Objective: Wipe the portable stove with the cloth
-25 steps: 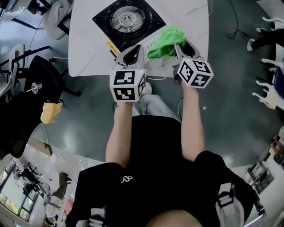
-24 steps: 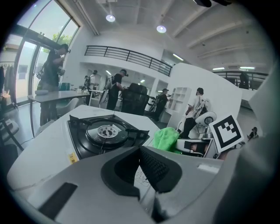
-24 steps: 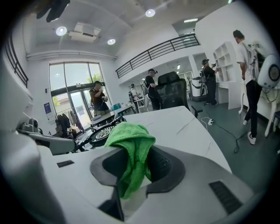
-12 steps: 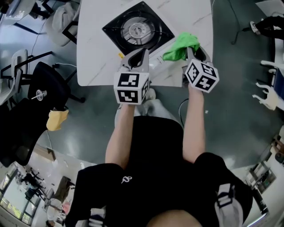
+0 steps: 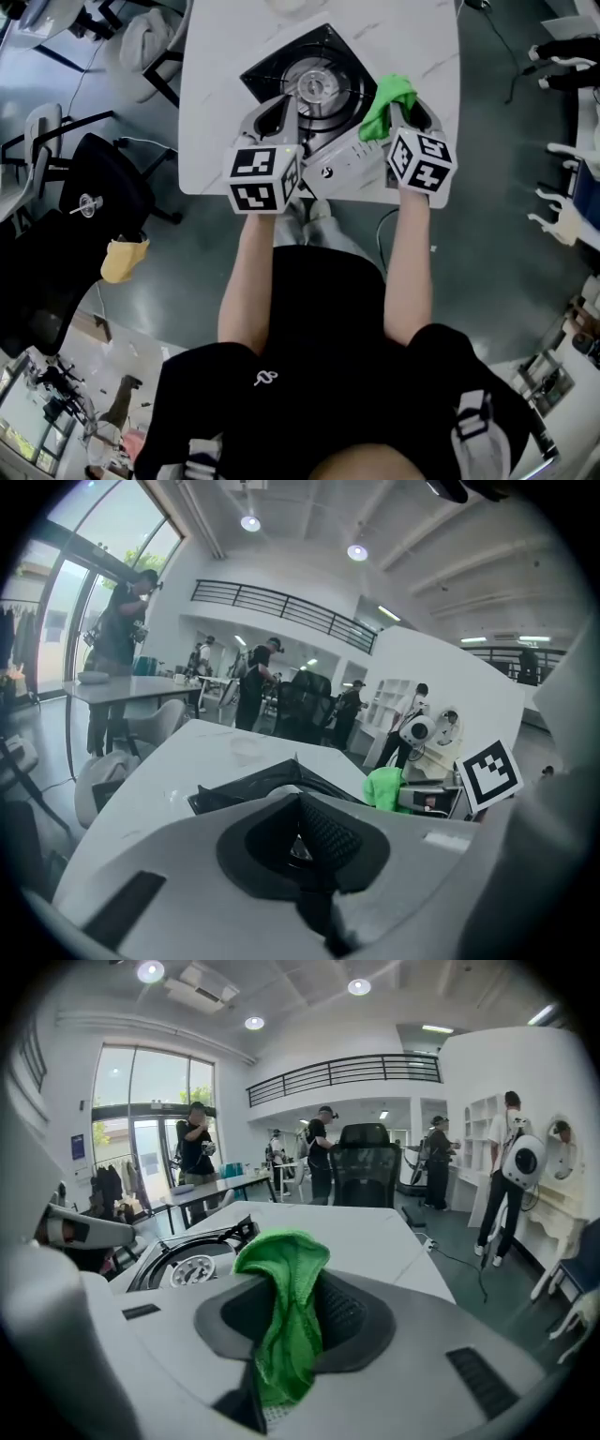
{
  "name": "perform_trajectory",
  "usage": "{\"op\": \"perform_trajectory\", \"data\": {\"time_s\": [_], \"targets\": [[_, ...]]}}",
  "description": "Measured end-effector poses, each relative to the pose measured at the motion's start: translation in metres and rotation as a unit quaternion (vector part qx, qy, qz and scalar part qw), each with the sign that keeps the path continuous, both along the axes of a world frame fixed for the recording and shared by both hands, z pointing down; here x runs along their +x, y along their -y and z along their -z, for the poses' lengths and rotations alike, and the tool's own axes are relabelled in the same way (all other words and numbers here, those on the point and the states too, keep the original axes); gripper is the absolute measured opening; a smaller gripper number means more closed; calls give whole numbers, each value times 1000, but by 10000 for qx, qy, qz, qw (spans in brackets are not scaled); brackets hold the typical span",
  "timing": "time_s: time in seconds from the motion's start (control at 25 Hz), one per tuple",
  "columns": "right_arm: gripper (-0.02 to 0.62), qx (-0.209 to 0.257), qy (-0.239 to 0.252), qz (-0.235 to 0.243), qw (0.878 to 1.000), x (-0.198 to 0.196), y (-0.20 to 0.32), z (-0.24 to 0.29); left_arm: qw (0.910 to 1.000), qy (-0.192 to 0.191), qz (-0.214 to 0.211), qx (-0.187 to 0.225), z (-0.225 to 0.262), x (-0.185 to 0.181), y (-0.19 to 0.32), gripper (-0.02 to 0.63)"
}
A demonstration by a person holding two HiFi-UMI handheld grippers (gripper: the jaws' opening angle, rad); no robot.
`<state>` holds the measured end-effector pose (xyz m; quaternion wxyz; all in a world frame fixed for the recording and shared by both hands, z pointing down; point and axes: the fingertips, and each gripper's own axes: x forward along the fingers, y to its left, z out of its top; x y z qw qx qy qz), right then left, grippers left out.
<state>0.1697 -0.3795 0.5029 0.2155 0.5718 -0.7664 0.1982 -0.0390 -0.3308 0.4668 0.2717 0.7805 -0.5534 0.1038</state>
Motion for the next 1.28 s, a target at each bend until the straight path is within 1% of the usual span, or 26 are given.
{"op": "perform_trajectory", "data": {"time_s": [0.08, 0.16, 0.24, 0.4, 0.6, 0.8, 0.96, 1.08, 1.28], "targets": [[96, 7, -116, 200, 9997, -14, 1, 1, 10000, 12, 49, 4, 1, -7, 1, 0], [95, 3, -326, 297, 9990, -20, 1, 1, 10000, 25, 89, -10, 0, -13, 0, -2], [94, 40, -433, 351, 9984, -23, 0, 3, 9999, 32, 126, -25, -2, -16, -2, -1], [94, 174, -368, 402, 9984, -24, -3, 8, 9998, 32, 175, -49, -4, -16, -10, -1], [94, 226, -284, 558, 9978, -29, -9, 15, 9997, 19, 228, 17, 2, -14, -17, -1], [94, 378, -382, 445, 9976, -24, 1, 33, 9995, -31, 296, 125, 10, -20, -15, 0], [94, 505, -389, 518, 9966, -36, 15, 48, 9991, -143, 332, 235, 18, -32, -4, 0], [95, 415, -444, 583, 9964, -49, 21, 43, 9987, -247, 329, 303, 22, -41, 10, 0], [95, 242, -489, 682, 9962, -70, 31, 30, 9985, -395, 253, 282, 20, -51, 30, 0]]}}
